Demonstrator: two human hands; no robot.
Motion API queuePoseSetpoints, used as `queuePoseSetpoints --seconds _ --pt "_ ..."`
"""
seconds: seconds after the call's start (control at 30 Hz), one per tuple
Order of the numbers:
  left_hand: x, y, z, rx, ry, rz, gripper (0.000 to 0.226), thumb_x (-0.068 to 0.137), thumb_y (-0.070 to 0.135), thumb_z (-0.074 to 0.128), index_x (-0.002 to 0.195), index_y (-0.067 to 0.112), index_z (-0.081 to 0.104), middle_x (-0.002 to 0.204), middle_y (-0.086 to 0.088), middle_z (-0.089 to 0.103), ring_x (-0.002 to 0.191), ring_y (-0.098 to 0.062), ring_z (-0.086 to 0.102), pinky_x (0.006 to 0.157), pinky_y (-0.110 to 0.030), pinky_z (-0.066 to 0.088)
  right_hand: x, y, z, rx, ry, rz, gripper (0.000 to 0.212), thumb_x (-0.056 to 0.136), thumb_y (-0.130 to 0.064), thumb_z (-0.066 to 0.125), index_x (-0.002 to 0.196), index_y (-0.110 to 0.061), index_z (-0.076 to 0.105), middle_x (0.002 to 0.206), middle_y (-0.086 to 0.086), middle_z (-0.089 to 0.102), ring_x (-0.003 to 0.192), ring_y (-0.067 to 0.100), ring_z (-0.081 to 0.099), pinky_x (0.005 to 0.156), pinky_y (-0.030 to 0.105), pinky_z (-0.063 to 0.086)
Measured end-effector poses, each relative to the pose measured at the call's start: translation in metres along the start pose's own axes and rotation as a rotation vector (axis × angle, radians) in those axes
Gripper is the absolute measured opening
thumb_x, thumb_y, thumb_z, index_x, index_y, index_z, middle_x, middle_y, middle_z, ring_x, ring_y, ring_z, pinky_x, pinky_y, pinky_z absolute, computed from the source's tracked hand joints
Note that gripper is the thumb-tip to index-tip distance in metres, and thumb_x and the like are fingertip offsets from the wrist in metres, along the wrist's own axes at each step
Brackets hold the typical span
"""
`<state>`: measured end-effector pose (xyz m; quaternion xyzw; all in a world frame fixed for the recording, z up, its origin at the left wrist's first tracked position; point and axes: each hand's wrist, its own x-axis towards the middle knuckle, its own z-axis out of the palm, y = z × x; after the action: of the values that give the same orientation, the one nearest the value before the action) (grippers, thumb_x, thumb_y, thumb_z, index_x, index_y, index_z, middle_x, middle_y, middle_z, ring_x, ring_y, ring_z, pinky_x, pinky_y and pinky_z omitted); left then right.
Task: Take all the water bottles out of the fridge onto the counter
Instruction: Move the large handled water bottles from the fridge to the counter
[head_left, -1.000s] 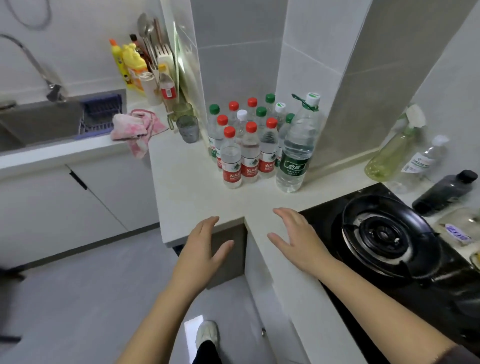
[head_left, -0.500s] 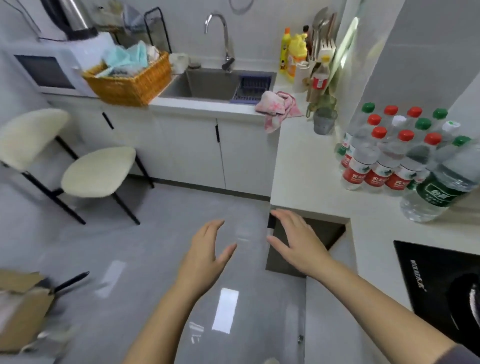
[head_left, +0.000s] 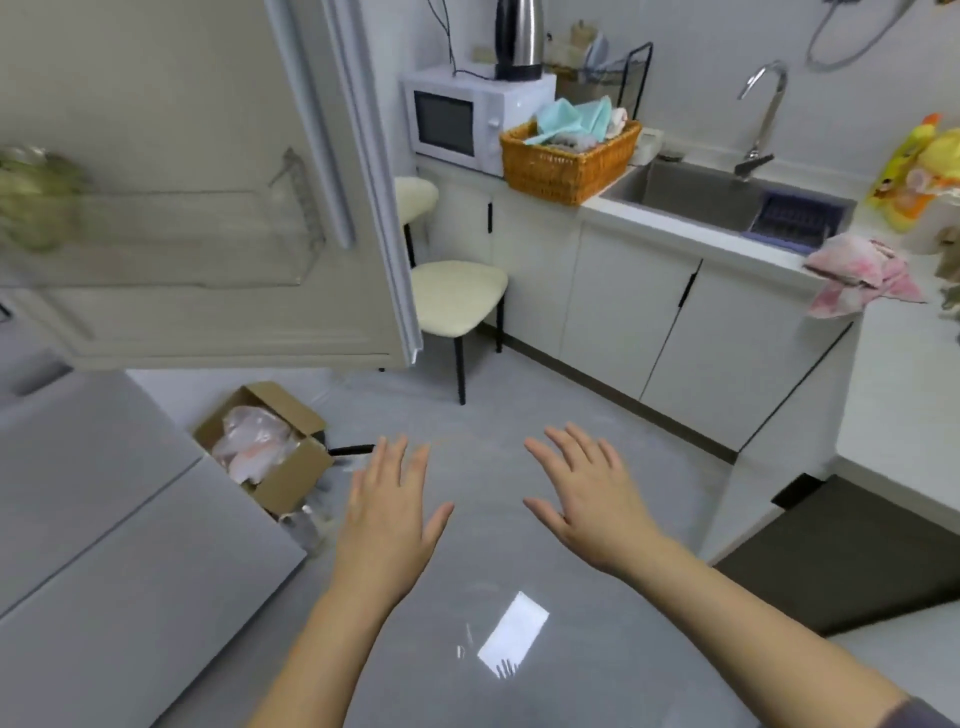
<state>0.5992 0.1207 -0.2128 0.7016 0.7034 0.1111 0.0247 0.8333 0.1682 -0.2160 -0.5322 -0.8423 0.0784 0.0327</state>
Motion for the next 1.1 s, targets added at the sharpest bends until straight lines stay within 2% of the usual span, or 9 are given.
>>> queuePoseSetpoints --seconds 0.1,0.2,0.3,0.47,0.67,0.73,0.9,1.0,1.1 --pt "-0.024 -0.061 -0.016 0.070 0.019 -0.063 0.070 0.078 0.043 0.075 0.135 0.008 0.054 0.140 -0.017 0.051 0.135 -0.039 0.042 0.102 -0.059 0.042 0.023 -0.068 0.008 -0.037 -0.033 -0.066 0.079 0.085 -0.067 0.008 0.154 -0.030 0.020 0.161 0.004 0.023 0.150 0.026 0.015 0.119 0.047 0.013" --pt "-0.046 -0.110 -0.034 0.116 0.062 -0.138 0.073 0.077 0.043 0.076 0.136 0.007 0.052 0.143 -0.017 0.049 0.136 -0.039 0.041 0.104 -0.060 0.040 0.044 -0.126 0.013 -0.070 -0.035 -0.143 0.067 0.091 -0.062 0.025 0.146 -0.026 0.038 0.150 0.007 0.045 0.142 0.030 0.037 0.111 0.051 0.033" --pt "-0.064 -0.152 -0.043 0.153 0.076 -0.227 0.075 0.074 0.043 0.078 0.135 0.006 0.054 0.140 -0.018 0.051 0.133 -0.040 0.044 0.101 -0.061 0.039 0.065 -0.173 0.018 -0.092 -0.007 -0.241 0.063 0.092 -0.060 0.031 0.143 -0.025 0.042 0.145 0.007 0.050 0.137 0.031 0.045 0.106 0.051 0.040" --pt "-0.089 -0.212 -0.053 0.181 0.100 -0.370 0.073 0.073 0.041 0.078 0.132 0.005 0.056 0.137 -0.021 0.054 0.132 -0.041 0.045 0.101 -0.063 0.039 0.100 -0.242 0.024 -0.109 -0.024 -0.382 0.061 0.091 -0.059 0.033 0.142 -0.026 0.040 0.145 0.006 0.050 0.137 0.032 0.044 0.106 0.051 0.039" --pt "-0.095 -0.285 -0.061 0.196 0.093 -0.527 0.074 0.071 0.040 0.081 0.131 0.005 0.056 0.134 -0.022 0.054 0.131 -0.043 0.045 0.099 -0.063 0.040 0.157 -0.319 0.038 -0.066 -0.017 -0.572 0.060 0.093 -0.059 0.032 0.144 -0.027 0.037 0.149 0.006 0.045 0.141 0.032 0.038 0.111 0.054 0.032" --pt "-0.090 -0.310 -0.067 0.197 0.100 -0.580 0.074 0.077 0.040 0.076 0.137 0.006 0.051 0.142 -0.021 0.049 0.137 -0.042 0.038 0.104 -0.062 0.035 0.184 -0.347 0.039 -0.047 -0.002 -0.635 0.061 0.093 -0.058 0.033 0.146 -0.027 0.033 0.152 0.005 0.040 0.143 0.032 0.033 0.113 0.053 0.029" --pt "-0.070 -0.374 -0.101 0.220 0.149 -0.701 0.074 0.090 0.043 0.061 0.150 0.010 0.034 0.157 -0.016 0.028 0.149 -0.035 0.012 0.116 -0.057 0.013 0.256 -0.422 0.034 0.039 0.000 -0.796 0.063 0.100 -0.053 0.035 0.154 -0.028 0.017 0.163 0.004 0.014 0.151 0.027 0.006 0.120 0.047 0.006" --pt "-0.064 -0.408 -0.128 0.225 0.221 -0.775 0.073 0.096 0.047 0.048 0.155 0.015 0.019 0.162 -0.011 0.013 0.150 -0.030 -0.002 0.118 -0.051 0.000 0.289 -0.470 0.032 0.071 0.000 -0.862 0.063 0.101 -0.050 0.037 0.155 -0.026 0.015 0.164 0.004 0.011 0.151 0.027 0.004 0.121 0.047 0.006" --pt "-0.065 -0.440 -0.147 0.219 0.288 -0.857 0.073 0.096 0.049 0.046 0.154 0.015 0.019 0.162 -0.009 0.013 0.150 -0.028 -0.003 0.119 -0.050 0.000 0.314 -0.515 0.029 0.073 0.036 -0.922 0.063 0.100 -0.050 0.036 0.155 -0.024 0.018 0.163 0.006 0.016 0.151 0.028 0.009 0.121 0.050 0.013"
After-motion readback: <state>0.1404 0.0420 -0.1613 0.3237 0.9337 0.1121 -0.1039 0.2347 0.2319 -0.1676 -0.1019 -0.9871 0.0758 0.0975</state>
